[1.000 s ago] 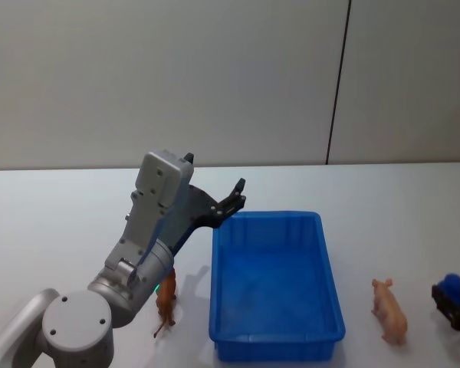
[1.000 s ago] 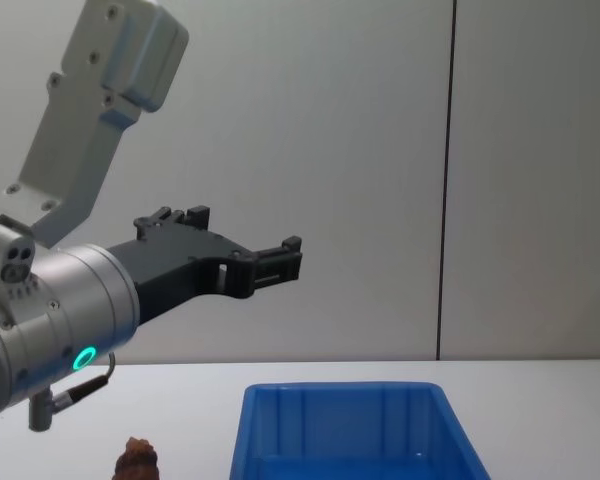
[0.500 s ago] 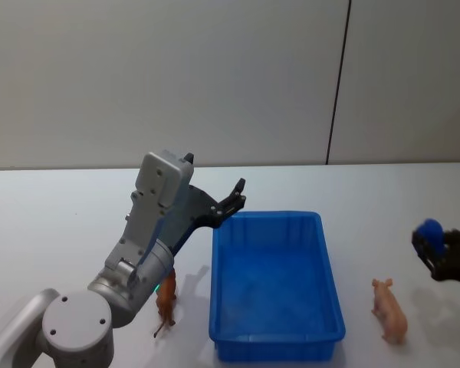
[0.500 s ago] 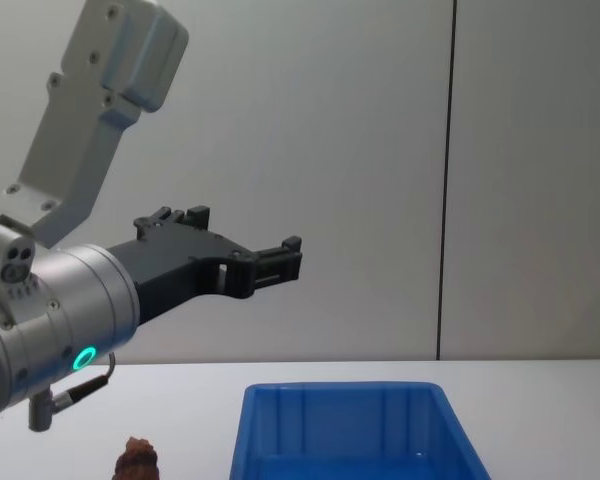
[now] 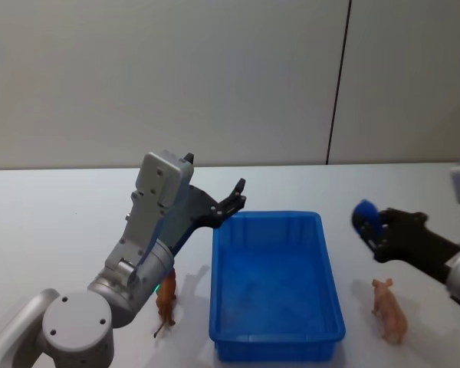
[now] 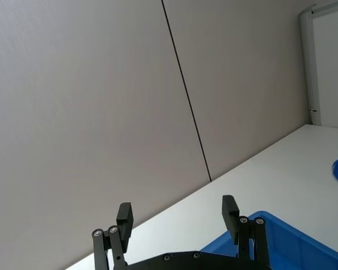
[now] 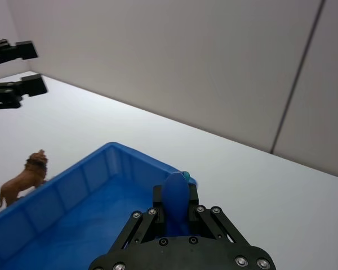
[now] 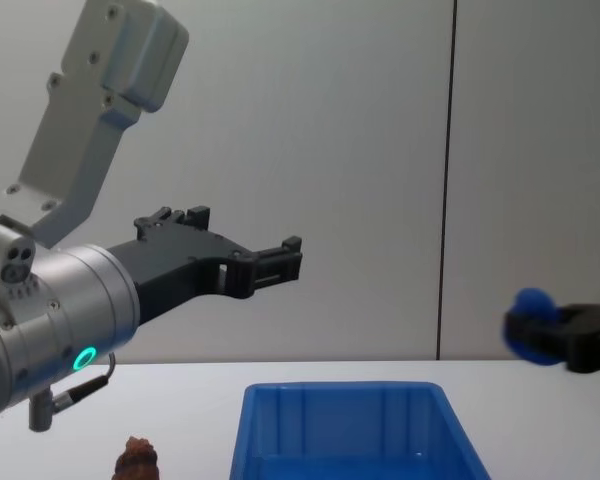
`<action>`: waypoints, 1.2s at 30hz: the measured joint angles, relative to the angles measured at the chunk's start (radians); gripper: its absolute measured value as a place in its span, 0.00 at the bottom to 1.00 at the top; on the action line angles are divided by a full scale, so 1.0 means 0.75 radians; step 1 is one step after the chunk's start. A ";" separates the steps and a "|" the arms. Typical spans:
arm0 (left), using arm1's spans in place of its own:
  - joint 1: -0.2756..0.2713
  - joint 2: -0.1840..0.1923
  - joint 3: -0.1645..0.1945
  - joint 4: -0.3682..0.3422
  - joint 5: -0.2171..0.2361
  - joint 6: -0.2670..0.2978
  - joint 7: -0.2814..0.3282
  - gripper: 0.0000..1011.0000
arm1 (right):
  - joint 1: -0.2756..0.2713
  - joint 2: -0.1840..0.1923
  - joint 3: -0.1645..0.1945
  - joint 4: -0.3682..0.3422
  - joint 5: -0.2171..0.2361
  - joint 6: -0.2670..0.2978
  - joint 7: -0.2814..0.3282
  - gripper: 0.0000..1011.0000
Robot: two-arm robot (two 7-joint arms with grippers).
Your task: Pick up the two dolls from the table and place them into the box.
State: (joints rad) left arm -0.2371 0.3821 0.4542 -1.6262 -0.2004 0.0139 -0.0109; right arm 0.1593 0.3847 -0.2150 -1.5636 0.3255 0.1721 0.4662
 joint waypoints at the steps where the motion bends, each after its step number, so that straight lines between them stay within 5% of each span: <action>1: 0.000 0.000 0.000 0.000 0.000 0.000 0.000 0.99 | 0.015 -0.014 -0.012 0.015 -0.011 0.004 0.018 0.21; 18: 0.000 0.000 0.000 0.000 0.000 0.000 0.000 0.99 | 0.126 -0.136 -0.129 0.170 -0.094 0.029 0.174 0.17; 36: 0.000 0.000 0.000 0.000 0.000 0.000 0.000 0.99 | 0.158 -0.184 -0.190 0.237 -0.123 0.006 0.223 0.71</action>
State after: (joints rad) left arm -0.2371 0.3821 0.4542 -1.6262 -0.2004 0.0139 -0.0109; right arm 0.2777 0.2467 -0.3572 -1.3857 0.2329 0.1769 0.6337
